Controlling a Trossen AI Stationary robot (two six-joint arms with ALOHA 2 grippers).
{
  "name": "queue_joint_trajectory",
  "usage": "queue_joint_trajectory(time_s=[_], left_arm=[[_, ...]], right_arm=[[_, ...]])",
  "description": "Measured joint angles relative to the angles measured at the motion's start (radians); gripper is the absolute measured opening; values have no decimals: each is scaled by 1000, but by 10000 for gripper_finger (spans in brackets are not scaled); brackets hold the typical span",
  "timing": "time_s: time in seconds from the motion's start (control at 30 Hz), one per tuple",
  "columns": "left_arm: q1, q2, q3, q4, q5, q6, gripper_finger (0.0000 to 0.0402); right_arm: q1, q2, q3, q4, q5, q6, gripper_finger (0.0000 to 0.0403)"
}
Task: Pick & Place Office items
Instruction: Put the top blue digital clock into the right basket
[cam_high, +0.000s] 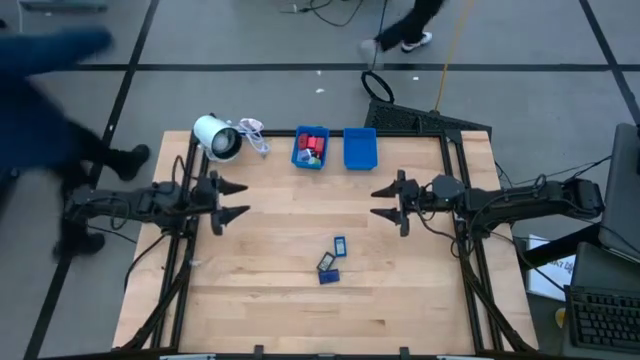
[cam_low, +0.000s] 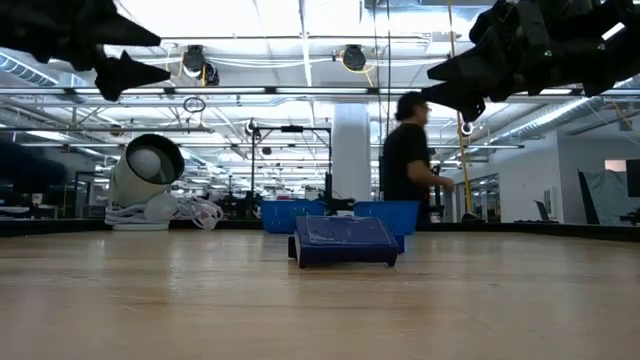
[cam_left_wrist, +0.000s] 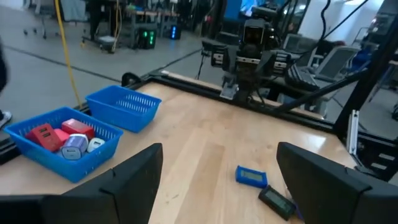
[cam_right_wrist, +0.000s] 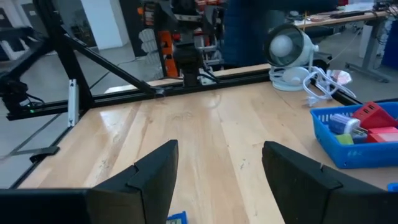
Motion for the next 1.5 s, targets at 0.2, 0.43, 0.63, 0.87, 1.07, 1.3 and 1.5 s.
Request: queue_joint_trajectory(time_s=[0.2, 0.43, 0.63, 0.87, 1.07, 1.3, 1.5], left_arm=[[-29, -92, -97, 82, -34, 16, 320], [-46, -106, -149, 142, -49, 59, 312], [-69, -175, -148, 170, -48, 156, 306], [-75, -260, -149, 81, -51, 187, 317], [-75, -260, -187, 105, -49, 166, 319], [-75, -260, -276, 197, -60, 163, 306], [-75, -259, -274, 184, -59, 159, 301]], right_arm=[[32, 0, 0, 17, 0, 0, 222], [69, 0, 0, 34, 2, 34, 222], [142, 44, 0, 50, 4, 96, 222], [239, 160, 0, 214, 4, 111, 222], [308, 281, 0, 429, 4, 108, 222], [398, 433, 9, 590, 65, 105, 222], [463, 533, 76, 556, 104, 51, 222]])
